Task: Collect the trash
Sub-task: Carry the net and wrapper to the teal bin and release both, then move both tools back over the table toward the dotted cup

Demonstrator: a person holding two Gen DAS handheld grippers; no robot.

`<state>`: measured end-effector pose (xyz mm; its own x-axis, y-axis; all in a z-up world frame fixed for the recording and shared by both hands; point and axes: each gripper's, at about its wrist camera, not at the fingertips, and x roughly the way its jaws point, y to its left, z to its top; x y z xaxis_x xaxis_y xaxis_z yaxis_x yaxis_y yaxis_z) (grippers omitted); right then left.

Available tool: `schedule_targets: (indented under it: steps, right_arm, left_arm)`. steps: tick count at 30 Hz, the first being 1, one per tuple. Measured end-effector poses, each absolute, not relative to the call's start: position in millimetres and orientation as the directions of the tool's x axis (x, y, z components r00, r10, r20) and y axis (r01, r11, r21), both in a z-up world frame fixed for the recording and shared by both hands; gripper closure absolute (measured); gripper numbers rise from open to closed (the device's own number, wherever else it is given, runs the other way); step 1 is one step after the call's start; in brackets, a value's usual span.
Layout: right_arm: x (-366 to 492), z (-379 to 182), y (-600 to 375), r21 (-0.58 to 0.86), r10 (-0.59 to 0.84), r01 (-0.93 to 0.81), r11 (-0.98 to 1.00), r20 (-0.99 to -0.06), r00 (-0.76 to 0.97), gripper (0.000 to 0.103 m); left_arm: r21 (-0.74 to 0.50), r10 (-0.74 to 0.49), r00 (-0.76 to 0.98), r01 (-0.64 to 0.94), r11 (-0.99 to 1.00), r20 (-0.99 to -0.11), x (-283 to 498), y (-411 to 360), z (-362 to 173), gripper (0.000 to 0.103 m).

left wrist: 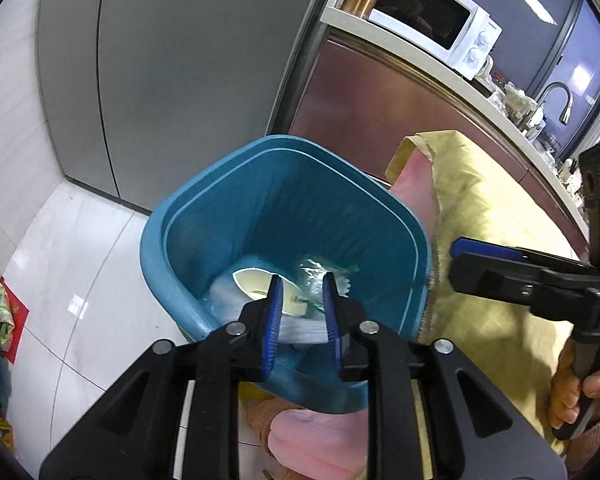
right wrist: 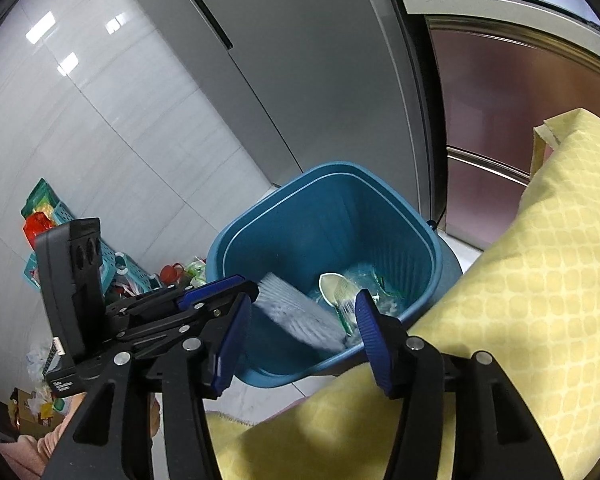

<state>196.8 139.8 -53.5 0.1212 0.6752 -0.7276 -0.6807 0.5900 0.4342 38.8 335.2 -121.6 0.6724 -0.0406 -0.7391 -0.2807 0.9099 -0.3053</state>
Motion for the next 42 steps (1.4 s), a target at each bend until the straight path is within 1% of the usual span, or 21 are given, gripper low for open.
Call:
schedule_targets:
  steps: [5,7,9,11,15,20,24,30,31,34,35,37,42]
  right_arm:
    - [191.6,-44.4,117.1,0.449,0.701,-0.680,0.580,-0.700,0.135,0.051]
    - [187.5,-38.7,104.4,0.448,0.711,-0.683,0.576,-0.687,0.149,0.051]
    - [182.1,-30.0,86.1,0.452,0.730,-0.686,0.570,-0.662,0.170,0.050]
    - [177.8,-21.9,67.3,0.446,0.738,-0.690,0.570,-0.646,0.192,0.049]
    - [172.4,-4.7,21.0,0.431,0.748,-0.684,0.589,-0.611,0.260,0.049]
    - [157.6,11.8,-52.0,0.423,0.730,-0.625,0.656,-0.565,0.385,0.048]
    - [138.4,14.9,-114.8,0.423,0.680,-0.538,0.729,-0.543,0.493,0.048]
    - [117.8,10.6,-193.5,0.421,0.559,-0.374,0.827,-0.539,0.629,0.048]
    - [112.7,10.1,-210.4,0.424,0.536,-0.340,0.839,-0.539,0.650,0.048]
    - [102.5,4.5,-245.7,0.419,0.461,-0.248,0.873,-0.550,0.697,0.048]
    - [99.2,1.2,-259.7,0.418,0.429,-0.207,0.885,-0.557,0.711,0.048]
    - [95.9,-7.0,-283.7,0.414,0.377,-0.140,0.899,-0.572,0.728,0.048]
    - [83.7,-22.9,-331.6,0.421,0.277,-0.002,0.907,-0.591,0.758,0.048]
  left_arm:
    - [-0.296,-0.032,0.694,-0.264,0.918,-0.719,35.9,324.4,-110.7,0.078]
    - [-0.301,-0.040,0.714,-0.243,0.922,-0.699,31.7,318.6,-102.5,0.075]
    - [-0.308,-0.058,0.736,-0.208,0.928,-0.675,27.6,310.4,-93.4,0.069]
    - [-0.302,-0.078,0.758,-0.162,0.940,-0.648,24.2,296.6,-81.8,0.067]
    - [-0.306,-0.164,0.783,-0.035,0.951,-0.600,20.7,258.6,-63.3,0.062]
    - [-0.289,-0.301,0.760,0.155,0.945,-0.576,24.8,190.1,-50.1,0.062]
    - [-0.290,-0.417,0.710,0.302,0.908,-0.567,29.8,130.3,-46.0,0.060]
    - [-0.289,-0.542,0.611,0.468,0.835,-0.577,34.2,46.8,-48.2,0.060]
    - [-0.294,-0.569,0.584,0.502,0.814,-0.579,34.3,29.2,-48.6,0.059]
    - [-0.298,-0.622,0.519,0.576,0.761,-0.586,33.2,-14.2,-51.7,0.052]
    - [-0.302,-0.634,0.498,0.592,0.747,-0.592,32.4,-28.4,-53.4,0.050]
    - [-0.299,-0.646,0.457,0.623,0.723,-0.612,31.3,-56.5,-59.2,0.050]
    - [-0.273,-0.627,0.404,0.650,0.709,-0.666,35.3,-111.7,-73.5,0.050]
